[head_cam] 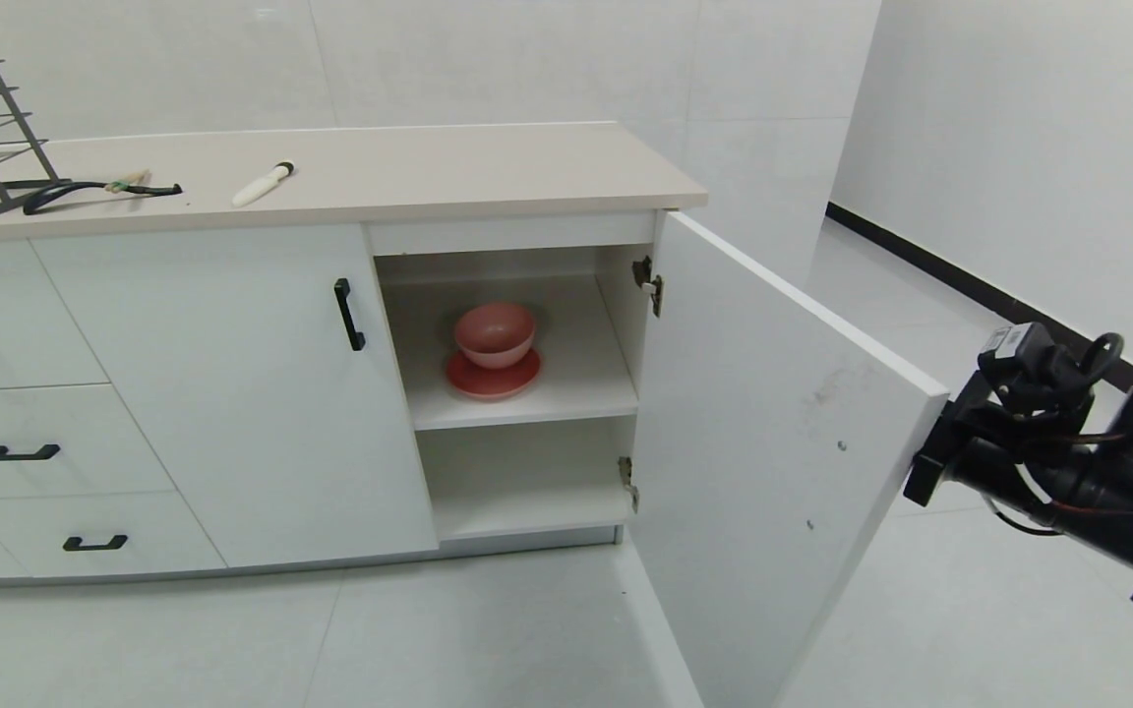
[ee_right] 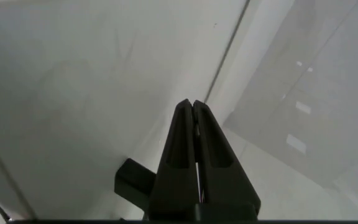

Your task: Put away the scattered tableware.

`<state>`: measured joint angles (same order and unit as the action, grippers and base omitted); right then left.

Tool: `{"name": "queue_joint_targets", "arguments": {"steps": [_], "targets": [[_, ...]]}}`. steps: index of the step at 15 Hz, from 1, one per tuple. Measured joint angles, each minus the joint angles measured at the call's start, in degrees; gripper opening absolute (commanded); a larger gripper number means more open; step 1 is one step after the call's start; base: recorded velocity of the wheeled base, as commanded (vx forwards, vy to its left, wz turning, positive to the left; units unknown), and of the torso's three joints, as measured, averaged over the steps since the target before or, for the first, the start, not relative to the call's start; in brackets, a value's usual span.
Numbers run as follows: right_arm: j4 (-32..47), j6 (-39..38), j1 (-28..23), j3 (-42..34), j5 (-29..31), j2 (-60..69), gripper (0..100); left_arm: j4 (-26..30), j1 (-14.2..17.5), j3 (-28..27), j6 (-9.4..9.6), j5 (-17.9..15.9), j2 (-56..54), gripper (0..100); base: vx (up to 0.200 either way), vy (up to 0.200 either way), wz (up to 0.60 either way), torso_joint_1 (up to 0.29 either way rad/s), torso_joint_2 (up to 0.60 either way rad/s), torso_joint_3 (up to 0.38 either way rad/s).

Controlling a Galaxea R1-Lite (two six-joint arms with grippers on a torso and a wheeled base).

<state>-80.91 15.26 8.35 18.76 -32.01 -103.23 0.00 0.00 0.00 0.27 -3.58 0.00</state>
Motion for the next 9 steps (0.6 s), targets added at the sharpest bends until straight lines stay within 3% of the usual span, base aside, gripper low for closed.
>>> {"name": "queue_joint_targets", "arguments": {"steps": [9], "targets": [[-0.5, 0.0, 12.0, -1.7, 0.6, 0.2, 0, 0.0, 0.0, 0.0, 0.00, 0.0, 0.0, 100, 0.000, 0.000, 0.00, 0.000, 0.00, 0.000]]}}
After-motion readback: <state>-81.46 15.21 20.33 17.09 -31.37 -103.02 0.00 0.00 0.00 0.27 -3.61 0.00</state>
